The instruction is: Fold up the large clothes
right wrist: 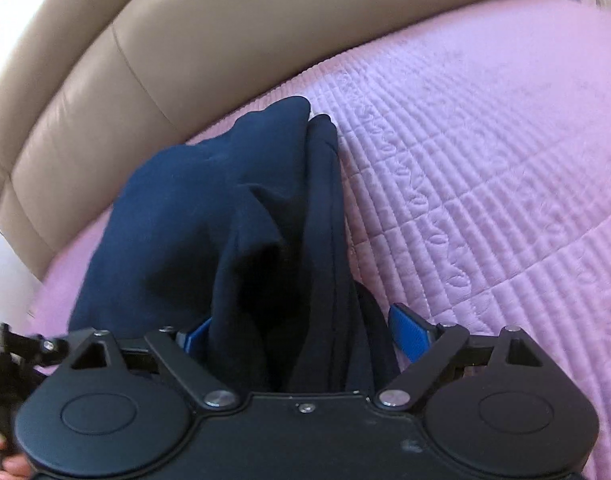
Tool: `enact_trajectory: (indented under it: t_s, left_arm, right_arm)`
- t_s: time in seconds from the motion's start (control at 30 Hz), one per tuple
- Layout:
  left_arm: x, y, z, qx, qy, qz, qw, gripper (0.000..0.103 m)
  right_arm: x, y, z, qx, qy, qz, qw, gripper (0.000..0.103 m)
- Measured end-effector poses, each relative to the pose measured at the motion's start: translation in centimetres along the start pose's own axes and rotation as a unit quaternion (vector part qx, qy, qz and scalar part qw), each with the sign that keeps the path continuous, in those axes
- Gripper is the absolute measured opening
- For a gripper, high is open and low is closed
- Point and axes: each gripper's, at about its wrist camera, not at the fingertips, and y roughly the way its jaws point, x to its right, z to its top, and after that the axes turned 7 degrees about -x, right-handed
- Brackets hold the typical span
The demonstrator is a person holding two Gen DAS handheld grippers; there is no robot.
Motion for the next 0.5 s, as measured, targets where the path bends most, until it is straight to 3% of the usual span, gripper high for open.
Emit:
enact_trajectory:
  t_s: [0.07,0.17,0.27,0.33,0.43,0.5]
  left_arm:
    - [-0.3,0.4,0.1,0.001,0.0,-0.01,0.9999,0.102]
    - [0.2,0.9,0.0,0.001,-0.001,-0.009,1.0,0.101]
    - [0.7,1.2,-0.1,0.006,-0.012,-0.005,0.9999,0.095]
    - [0.9,1.2,-0.3,0.01,-0.011,0.006,0.9999,0.082]
    - [1.4,0.6,-0.4,0.02,0.005,0.008,0.9998,0.066]
    - [1.7,-0.2,-0.6,0.027,0.02,0.0,0.9994,0.06]
  right_arm:
    - [0.5,0.1,0.0,0.002,0.016,0.015,1.0,0.103]
    - [-0.3,0.3,0.0,0.004,0.026,-0.003,1.0,0.103]
    - [-1.2,0.4,0.2,0.003,0.037,-0.016,0.999,0.102]
    - [-1.2,0.4,0.3,-0.001,0.048,-0.009,0.999,0.093]
    - [-1.7,0.0,0.1,-0.008,0.058,0.007,0.998,0.064]
    - [-2.6,-0.4,0.1,-0.011,0.051,0.01,0.999,0.058]
